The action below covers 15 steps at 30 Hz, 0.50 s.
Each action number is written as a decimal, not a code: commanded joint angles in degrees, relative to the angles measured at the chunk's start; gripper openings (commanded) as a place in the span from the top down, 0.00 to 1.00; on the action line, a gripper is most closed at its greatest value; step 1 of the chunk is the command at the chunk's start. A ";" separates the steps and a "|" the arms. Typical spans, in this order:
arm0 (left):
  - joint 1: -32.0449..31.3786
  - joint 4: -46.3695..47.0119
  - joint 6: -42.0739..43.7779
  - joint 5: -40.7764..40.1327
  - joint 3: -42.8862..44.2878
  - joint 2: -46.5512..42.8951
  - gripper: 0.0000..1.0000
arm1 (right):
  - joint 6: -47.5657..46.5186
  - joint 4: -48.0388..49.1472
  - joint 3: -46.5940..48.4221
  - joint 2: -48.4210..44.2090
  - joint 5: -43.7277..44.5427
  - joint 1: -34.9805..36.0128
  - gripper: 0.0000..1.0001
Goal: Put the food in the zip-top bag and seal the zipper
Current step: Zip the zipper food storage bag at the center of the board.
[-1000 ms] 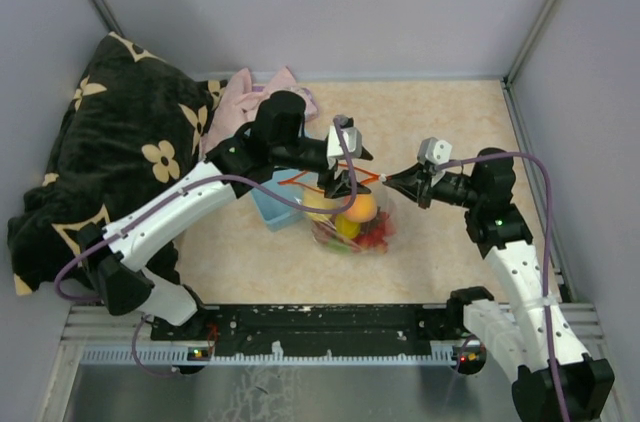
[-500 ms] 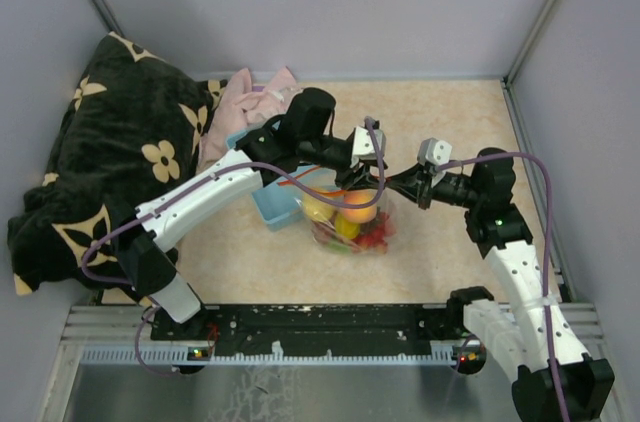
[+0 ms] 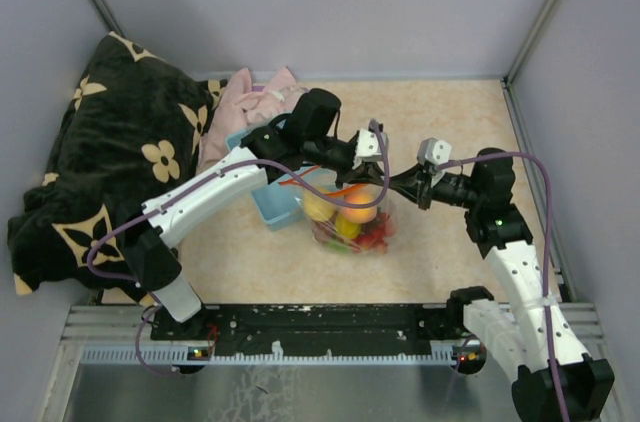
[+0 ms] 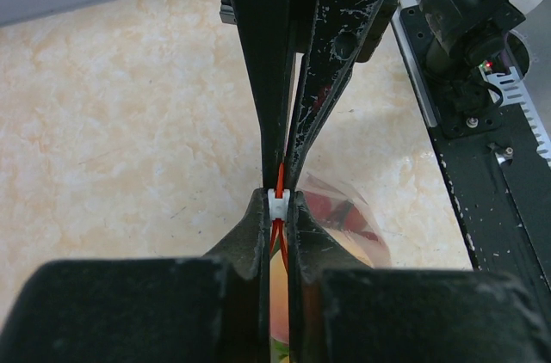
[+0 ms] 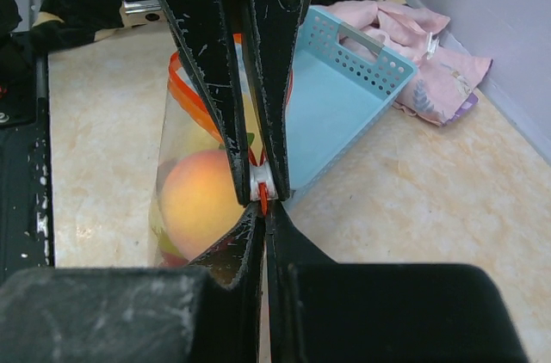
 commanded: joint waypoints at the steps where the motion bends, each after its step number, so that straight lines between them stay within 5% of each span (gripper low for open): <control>1: -0.09 -3.27 1.29 -2.59 0.60 -1.70 1.00 | -0.09 2.94 2.81 -1.61 1.11 0.53 1.00; 15: 2.41 -8.80 0.55 -6.90 -2.48 -6.11 1.00 | 0.31 -0.77 4.10 -3.09 8.81 0.41 1.00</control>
